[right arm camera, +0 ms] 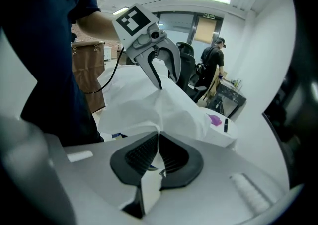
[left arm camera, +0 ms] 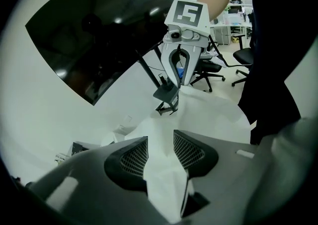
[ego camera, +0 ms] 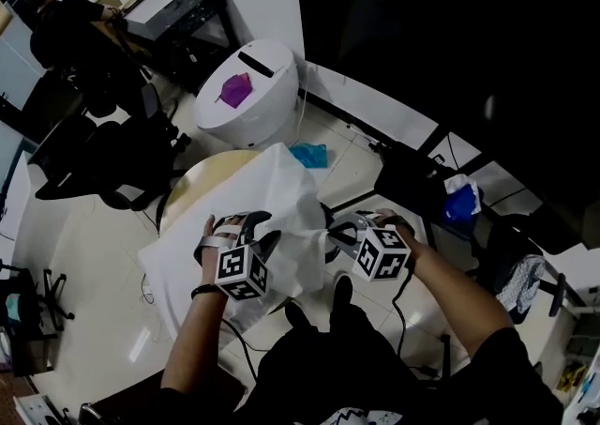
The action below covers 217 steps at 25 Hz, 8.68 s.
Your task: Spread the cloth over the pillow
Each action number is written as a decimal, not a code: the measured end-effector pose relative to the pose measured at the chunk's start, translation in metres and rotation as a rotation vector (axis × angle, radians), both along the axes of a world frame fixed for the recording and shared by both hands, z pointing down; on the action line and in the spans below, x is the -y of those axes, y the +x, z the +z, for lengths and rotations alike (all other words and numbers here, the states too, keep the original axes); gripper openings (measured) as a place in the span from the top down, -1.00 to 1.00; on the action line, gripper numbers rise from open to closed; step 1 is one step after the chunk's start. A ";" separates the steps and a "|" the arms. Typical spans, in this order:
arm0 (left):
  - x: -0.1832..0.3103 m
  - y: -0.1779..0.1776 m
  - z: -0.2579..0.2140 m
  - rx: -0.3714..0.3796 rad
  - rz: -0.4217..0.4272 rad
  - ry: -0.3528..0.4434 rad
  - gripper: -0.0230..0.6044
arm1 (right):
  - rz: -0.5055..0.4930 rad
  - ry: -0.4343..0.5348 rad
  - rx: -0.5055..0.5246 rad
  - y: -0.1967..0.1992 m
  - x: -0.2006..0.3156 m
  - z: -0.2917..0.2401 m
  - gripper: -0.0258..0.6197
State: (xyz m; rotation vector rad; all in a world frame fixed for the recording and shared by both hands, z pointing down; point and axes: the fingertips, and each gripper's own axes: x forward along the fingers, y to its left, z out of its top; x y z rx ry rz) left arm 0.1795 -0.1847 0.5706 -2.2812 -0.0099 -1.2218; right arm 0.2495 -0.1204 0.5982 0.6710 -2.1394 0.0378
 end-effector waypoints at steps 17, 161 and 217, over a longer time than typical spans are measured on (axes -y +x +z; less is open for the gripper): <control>-0.011 0.016 0.036 0.062 -0.025 -0.065 0.45 | 0.150 0.001 -0.250 0.132 -0.064 0.054 0.86; 0.073 0.046 0.055 -0.050 -0.519 -0.301 0.45 | -0.380 -0.120 -0.183 -0.002 0.394 0.172 0.64; -0.107 -0.170 0.118 0.193 -0.638 -0.068 0.48 | -0.039 0.002 -0.207 0.025 -0.042 0.122 0.55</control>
